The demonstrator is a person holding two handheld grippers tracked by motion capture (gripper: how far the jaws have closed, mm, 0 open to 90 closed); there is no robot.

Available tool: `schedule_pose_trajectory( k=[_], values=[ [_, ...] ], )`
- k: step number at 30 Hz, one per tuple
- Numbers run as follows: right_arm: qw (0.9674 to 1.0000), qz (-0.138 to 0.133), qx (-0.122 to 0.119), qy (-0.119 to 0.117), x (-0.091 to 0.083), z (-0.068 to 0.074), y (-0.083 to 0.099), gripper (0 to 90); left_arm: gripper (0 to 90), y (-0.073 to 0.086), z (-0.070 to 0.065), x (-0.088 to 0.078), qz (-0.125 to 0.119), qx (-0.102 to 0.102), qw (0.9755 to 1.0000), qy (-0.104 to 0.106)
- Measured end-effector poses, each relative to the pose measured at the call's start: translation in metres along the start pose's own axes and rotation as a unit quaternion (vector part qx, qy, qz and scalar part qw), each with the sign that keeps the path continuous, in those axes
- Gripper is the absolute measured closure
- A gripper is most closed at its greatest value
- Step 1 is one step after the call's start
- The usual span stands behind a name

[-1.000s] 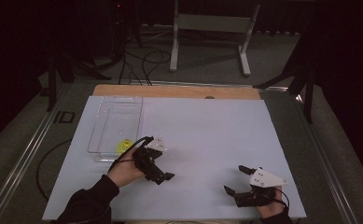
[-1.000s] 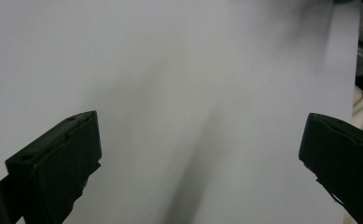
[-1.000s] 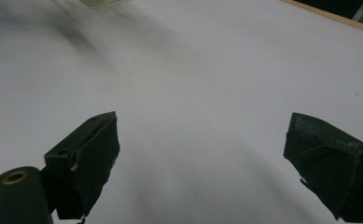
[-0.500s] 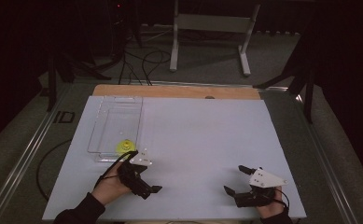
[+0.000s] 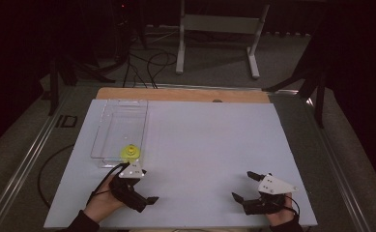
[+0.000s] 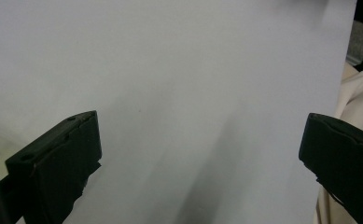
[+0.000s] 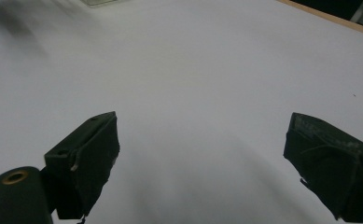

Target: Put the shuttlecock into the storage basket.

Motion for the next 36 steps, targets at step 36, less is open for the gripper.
schedule_pose_trajectory(
  k=[36],
  values=[
    [1.0000,0.002,-0.002,-0.003,0.000,0.001,0.001,10.4,0.0,0.040,0.025,-0.017,-0.123,-0.091,0.9780,-0.142]
  ],
)
Point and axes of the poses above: each handheld gripper's, and its own axes: x roughly forward along the jaws, y roughly out of its underside, z roughly to its left, the point moved 7 cm from there along x, roughly forward along the jaws, and after that the axes turned 3 degrees about z, right-handed, at the moved point
